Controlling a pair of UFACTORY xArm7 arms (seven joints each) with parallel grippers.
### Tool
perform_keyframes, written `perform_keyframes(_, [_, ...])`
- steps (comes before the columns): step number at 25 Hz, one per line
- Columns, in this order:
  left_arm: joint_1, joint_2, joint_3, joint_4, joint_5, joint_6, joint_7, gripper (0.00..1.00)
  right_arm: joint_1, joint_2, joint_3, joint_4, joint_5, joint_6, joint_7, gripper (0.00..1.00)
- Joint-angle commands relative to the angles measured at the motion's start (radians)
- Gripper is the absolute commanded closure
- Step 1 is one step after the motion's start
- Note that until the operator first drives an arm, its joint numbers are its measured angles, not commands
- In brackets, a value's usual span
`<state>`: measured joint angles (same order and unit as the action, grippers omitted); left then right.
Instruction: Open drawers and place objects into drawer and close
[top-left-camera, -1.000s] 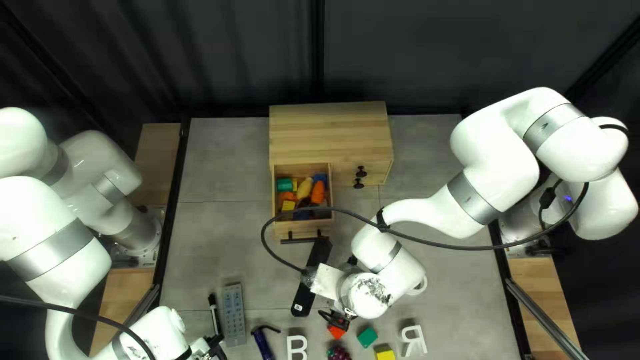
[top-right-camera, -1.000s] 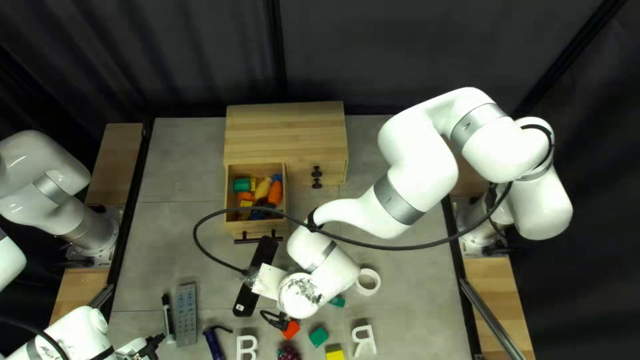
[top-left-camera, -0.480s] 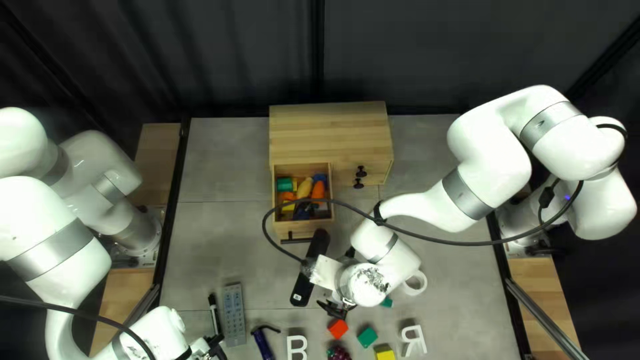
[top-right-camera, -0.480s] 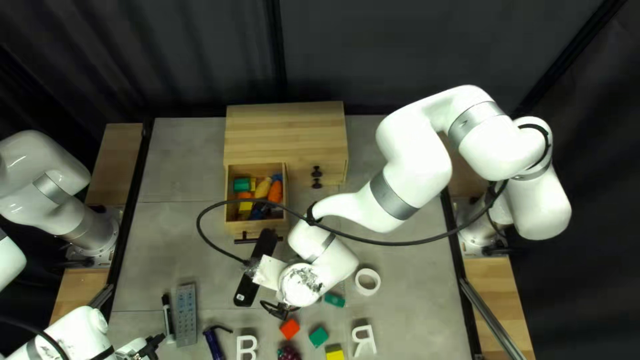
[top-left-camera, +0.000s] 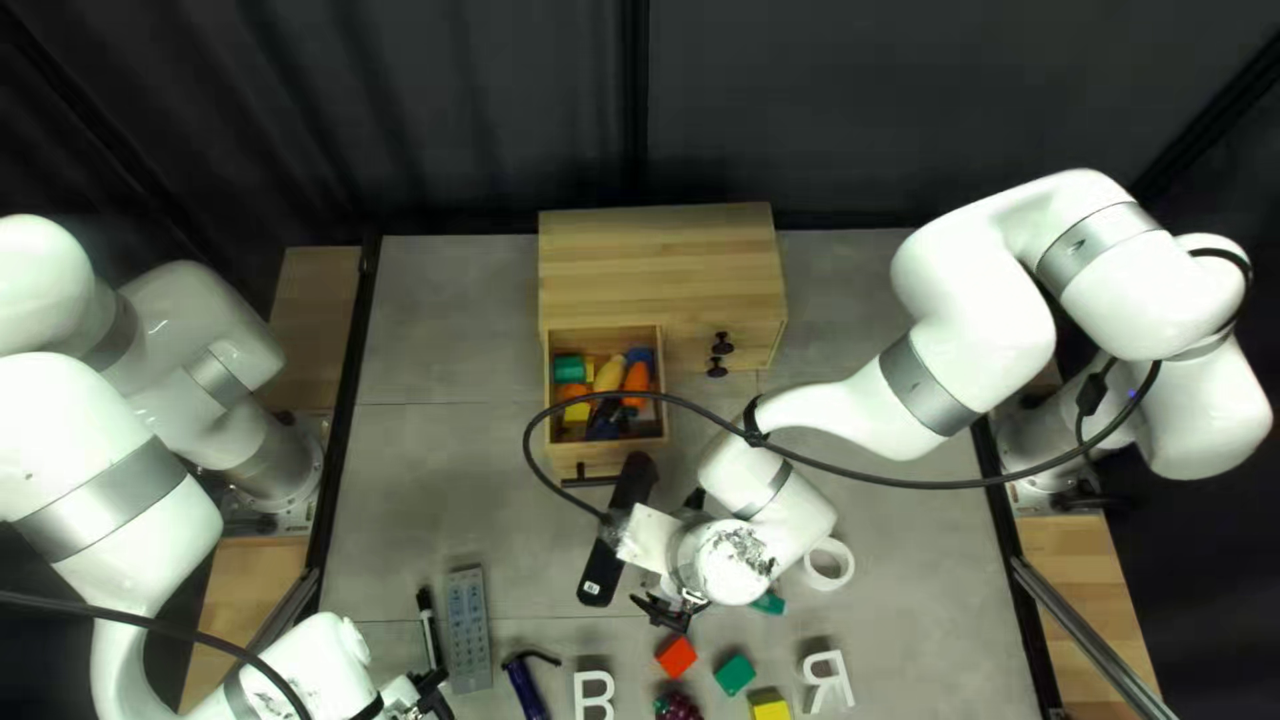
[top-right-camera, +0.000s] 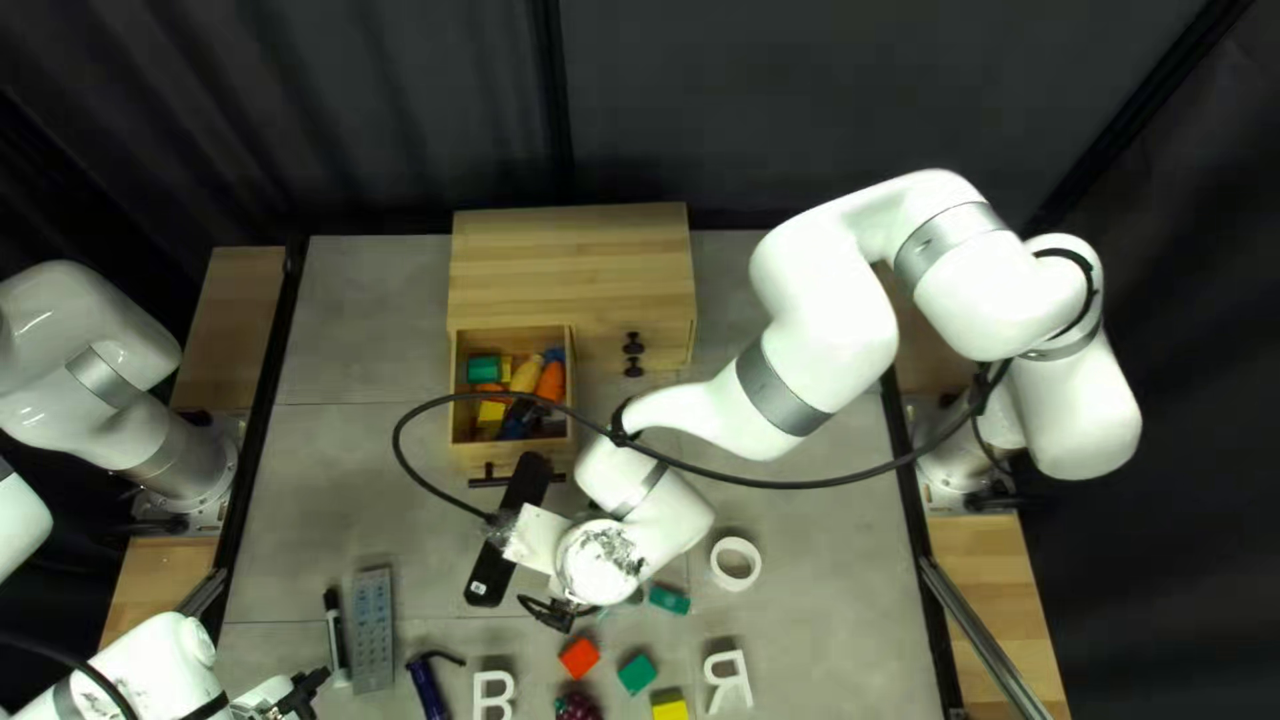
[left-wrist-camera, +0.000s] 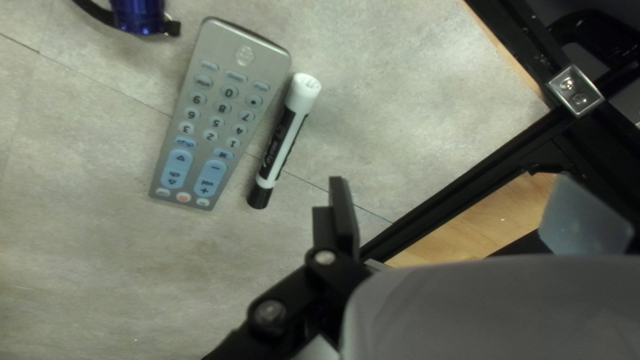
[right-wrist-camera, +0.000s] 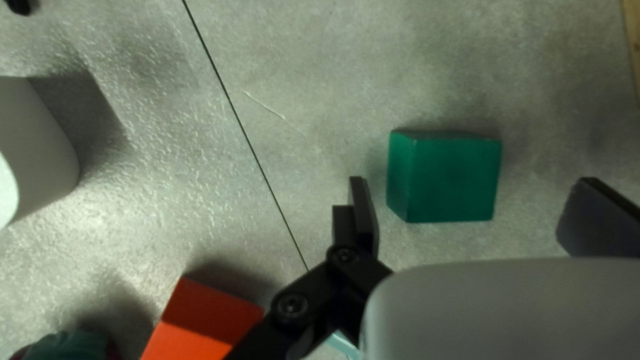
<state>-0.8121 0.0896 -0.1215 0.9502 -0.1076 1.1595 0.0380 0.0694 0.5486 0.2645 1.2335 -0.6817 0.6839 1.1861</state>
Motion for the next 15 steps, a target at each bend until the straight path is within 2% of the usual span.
perform_keyframes(1, [0.0,0.0,0.0,0.0,0.0,0.0,0.0,0.0,-0.003,0.006,0.0,0.003,0.002,-0.005,-0.004,0.93])
perform_keyframes(11, [0.0,0.0,0.0,0.0,0.0,0.0,0.0,0.0,-0.007,-0.026,0.02,0.013,0.032,0.044,-0.033,0.93])
perform_keyframes(15, [0.0,0.0,0.0,0.0,0.0,0.0,0.0,0.0,-0.002,-0.087,0.046,0.044,0.069,0.134,-0.077,0.94])
